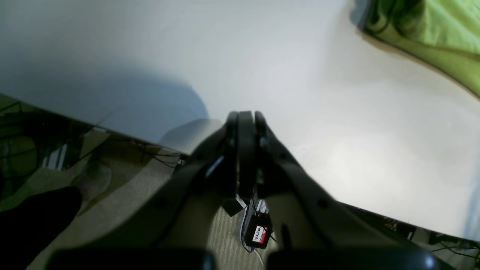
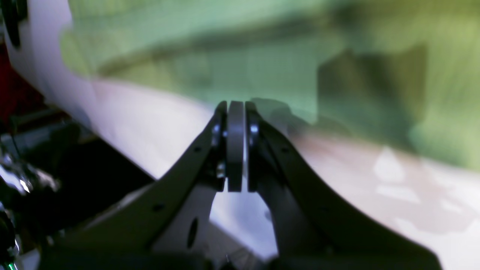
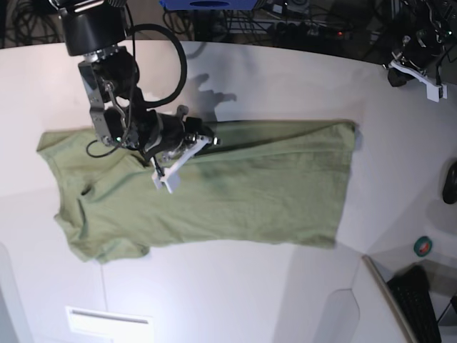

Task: Layout the t-shirt on the table in an organized manner, then fold the t-shirt properly
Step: 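Drag the grasped fabric across the shirt toward its middle with the right gripper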

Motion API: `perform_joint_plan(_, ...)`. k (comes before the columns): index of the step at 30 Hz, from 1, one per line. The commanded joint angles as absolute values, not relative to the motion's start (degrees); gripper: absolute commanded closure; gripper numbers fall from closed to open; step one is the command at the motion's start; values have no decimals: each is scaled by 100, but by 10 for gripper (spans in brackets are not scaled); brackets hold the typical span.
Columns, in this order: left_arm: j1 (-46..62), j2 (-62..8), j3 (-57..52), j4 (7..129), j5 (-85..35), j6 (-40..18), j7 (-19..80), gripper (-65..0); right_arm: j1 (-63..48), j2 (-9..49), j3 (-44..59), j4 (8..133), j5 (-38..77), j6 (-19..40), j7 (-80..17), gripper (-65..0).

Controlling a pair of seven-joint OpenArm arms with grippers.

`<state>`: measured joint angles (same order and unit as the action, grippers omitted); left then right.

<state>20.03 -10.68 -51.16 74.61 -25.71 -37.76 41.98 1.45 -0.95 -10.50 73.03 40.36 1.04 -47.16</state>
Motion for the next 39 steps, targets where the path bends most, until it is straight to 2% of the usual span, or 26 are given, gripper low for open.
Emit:
perform_joint_plan(1, 2035, -1174, -5147, 7556, -2659, -3811, 4110, 0, 347, -110, -1051, 7240, 4127, 127, -4655, 0)
perform_joint_plan(7, 2044, -1174, -5156, 7556, -2642, -3811, 4110, 0, 804, -119, -1051, 6457, 4136, 127, -4602, 0)
perform_joint_plan(18, 2044, -1218, -5182, 7556, -2633, -3811, 4110, 0, 1288, -268, -1015, 5947, 4154, 119, -4330, 0)
perform_joint_plan(28, 2044, -1226, -5200, 7556, -2633, -3811, 4110, 0, 1393, -233, -1007, 6018, 4154, 119, -3916, 0)
perform_joint_plan(33, 2149, -1402, -5226, 7565, -2668, -3811, 4101, 0, 989, -374, -1086, 6949, 4119, 119, -4629, 0)
perform_joint_plan(36, 2149, -1429, -5516, 7565, -2668, -3811, 4101, 0, 708, -497, -1437, 7248, 4119, 119, -4778, 0)
perform_joint_plan(39, 2149, -1437, -5701, 7565, -2668, -3811, 4101, 0, 664, -593, -1982, 7037, 4119, 75, -4611, 0)
